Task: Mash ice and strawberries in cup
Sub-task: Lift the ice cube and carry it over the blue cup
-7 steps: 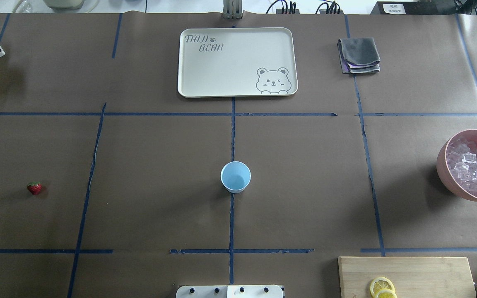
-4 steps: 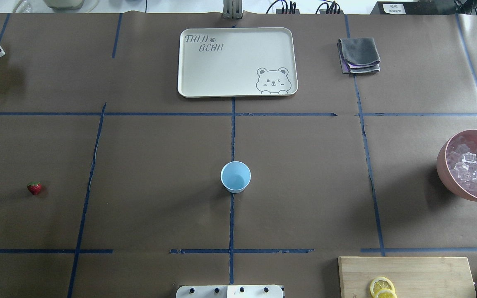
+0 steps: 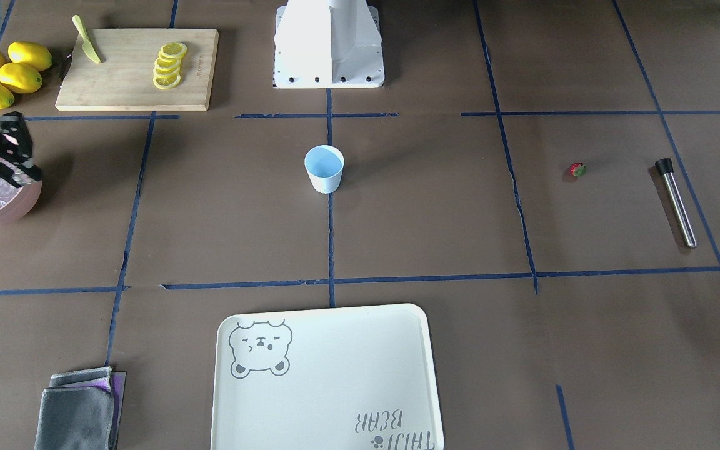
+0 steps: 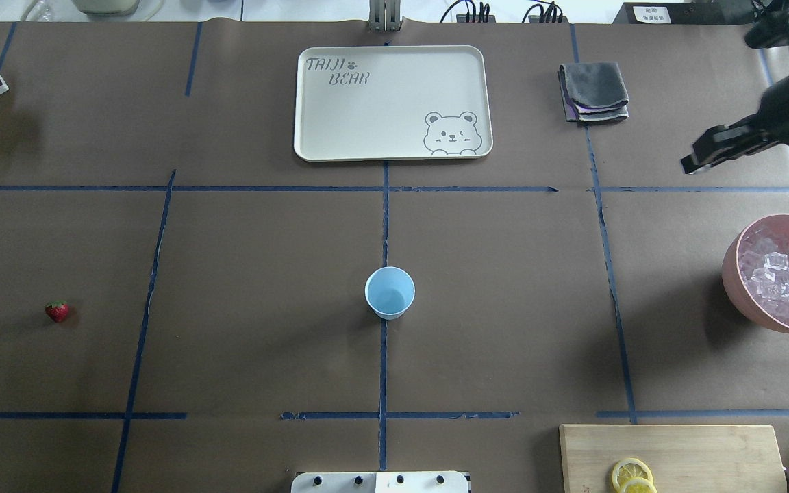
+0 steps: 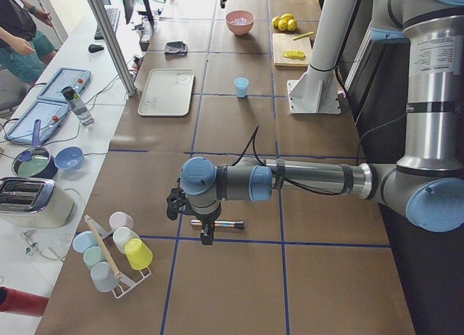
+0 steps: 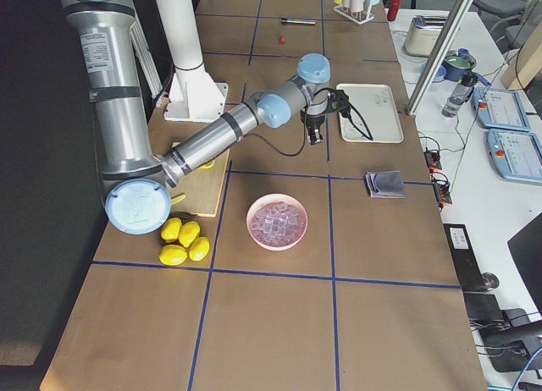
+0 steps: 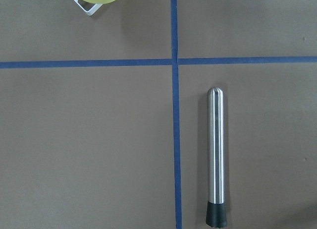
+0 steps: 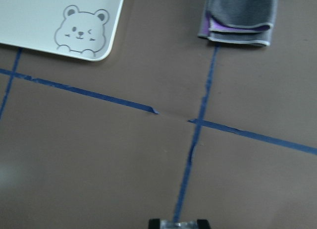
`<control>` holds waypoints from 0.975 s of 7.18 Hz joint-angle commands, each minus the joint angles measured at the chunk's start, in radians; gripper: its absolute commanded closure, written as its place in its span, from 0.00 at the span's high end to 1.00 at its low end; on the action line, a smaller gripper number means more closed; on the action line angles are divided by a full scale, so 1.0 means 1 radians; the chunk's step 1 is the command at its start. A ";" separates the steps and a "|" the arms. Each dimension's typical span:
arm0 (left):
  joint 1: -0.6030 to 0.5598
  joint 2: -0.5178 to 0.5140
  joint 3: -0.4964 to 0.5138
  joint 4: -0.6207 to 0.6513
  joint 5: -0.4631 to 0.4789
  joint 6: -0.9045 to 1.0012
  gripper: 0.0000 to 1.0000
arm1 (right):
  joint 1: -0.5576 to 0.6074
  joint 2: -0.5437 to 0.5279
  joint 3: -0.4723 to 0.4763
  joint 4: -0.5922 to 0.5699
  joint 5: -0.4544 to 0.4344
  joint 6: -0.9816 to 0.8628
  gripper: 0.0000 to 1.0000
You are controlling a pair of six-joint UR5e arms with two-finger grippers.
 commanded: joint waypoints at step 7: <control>-0.001 0.001 0.006 -0.008 0.000 0.000 1.00 | -0.651 0.589 -0.285 -0.198 -0.526 0.505 0.01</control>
